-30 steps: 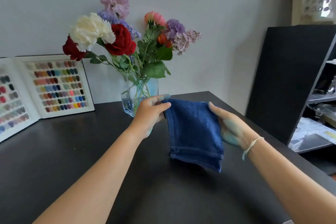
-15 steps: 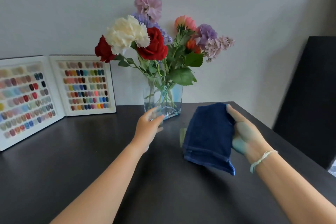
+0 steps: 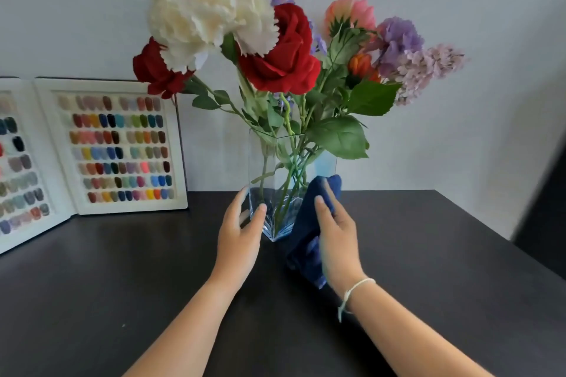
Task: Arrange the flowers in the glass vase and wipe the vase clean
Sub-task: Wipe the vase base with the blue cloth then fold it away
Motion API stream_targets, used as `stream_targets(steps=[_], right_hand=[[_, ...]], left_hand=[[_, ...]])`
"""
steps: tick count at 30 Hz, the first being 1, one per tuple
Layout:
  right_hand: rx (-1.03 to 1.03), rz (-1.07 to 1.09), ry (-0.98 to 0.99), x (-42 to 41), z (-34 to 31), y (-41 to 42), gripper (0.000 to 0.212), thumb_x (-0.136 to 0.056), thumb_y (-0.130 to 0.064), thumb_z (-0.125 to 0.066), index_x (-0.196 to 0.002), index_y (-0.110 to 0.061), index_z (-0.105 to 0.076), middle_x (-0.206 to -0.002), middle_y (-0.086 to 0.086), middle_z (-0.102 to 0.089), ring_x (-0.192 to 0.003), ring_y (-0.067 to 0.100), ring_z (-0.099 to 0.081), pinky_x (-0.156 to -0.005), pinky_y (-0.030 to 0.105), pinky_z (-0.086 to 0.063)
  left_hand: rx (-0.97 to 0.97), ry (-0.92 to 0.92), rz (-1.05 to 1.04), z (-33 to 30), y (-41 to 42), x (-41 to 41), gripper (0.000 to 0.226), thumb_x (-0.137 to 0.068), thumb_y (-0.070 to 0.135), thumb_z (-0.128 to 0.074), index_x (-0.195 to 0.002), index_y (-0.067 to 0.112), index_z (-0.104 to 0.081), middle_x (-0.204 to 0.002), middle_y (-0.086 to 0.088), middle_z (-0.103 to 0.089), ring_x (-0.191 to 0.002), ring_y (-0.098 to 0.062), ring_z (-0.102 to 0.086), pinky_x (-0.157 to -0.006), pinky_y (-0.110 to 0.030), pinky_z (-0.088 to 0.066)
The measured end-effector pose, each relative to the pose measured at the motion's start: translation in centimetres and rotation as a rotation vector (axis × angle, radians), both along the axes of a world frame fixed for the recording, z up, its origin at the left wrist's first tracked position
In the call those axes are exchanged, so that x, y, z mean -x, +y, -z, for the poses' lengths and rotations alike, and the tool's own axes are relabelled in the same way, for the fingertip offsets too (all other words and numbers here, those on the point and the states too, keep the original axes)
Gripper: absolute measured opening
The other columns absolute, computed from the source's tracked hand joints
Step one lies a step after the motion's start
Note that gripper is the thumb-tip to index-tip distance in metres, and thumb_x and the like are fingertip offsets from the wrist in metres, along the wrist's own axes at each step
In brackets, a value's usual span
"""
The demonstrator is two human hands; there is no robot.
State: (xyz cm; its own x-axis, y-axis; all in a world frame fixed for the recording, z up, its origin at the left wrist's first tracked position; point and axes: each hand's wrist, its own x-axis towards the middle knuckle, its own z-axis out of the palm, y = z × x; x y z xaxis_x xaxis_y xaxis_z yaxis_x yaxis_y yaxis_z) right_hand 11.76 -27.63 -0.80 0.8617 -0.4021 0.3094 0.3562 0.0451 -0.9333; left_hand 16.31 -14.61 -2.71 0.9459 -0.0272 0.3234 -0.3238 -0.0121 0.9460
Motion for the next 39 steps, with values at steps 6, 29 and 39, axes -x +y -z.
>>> stream_targets(steps=[6, 29, 39], right_hand=[[0.259, -0.049, -0.072, -1.4, 0.8, 0.4, 0.046, -0.090, -0.028, -0.050, -0.119, -0.060, -0.033, -0.131, -0.038, -0.037, -0.120, -0.021, -0.034, -0.098, 0.002, -0.029], [0.525, 0.148, -0.220, -6.5, 2.4, -1.7, 0.057, -0.095, -0.014, -0.041, -0.119, -0.063, -0.024, -0.134, -0.046, -0.009, -0.120, -0.034, -0.002, -0.092, -0.010, -0.006], [0.348, 0.352, -0.188, -7.8, 2.1, -3.2, 0.044, -0.088, -0.019, -0.055, -0.124, -0.040, -0.041, -0.149, -0.015, -0.023, -0.125, -0.016, -0.020, -0.095, -0.006, -0.017]], left_hand=[[0.001, -0.096, 0.054, -0.3, -0.3, -2.2, 0.057, -0.082, 0.045, -0.055, -0.135, 0.042, -0.034, -0.142, 0.014, -0.041, -0.128, -0.001, -0.040, -0.096, -0.013, -0.035], [-0.133, -0.333, 0.068, 0.4, -0.1, -4.8, 0.061, -0.070, 0.060, -0.053, -0.124, 0.065, -0.025, -0.126, 0.045, -0.030, -0.130, 0.005, -0.032, -0.104, -0.021, -0.029], [-0.133, -0.366, 0.066, 0.6, -0.3, -5.1, 0.059, -0.067, 0.063, -0.053, -0.118, 0.069, -0.024, -0.121, 0.050, -0.026, -0.130, 0.008, -0.030, -0.107, -0.025, -0.030]])
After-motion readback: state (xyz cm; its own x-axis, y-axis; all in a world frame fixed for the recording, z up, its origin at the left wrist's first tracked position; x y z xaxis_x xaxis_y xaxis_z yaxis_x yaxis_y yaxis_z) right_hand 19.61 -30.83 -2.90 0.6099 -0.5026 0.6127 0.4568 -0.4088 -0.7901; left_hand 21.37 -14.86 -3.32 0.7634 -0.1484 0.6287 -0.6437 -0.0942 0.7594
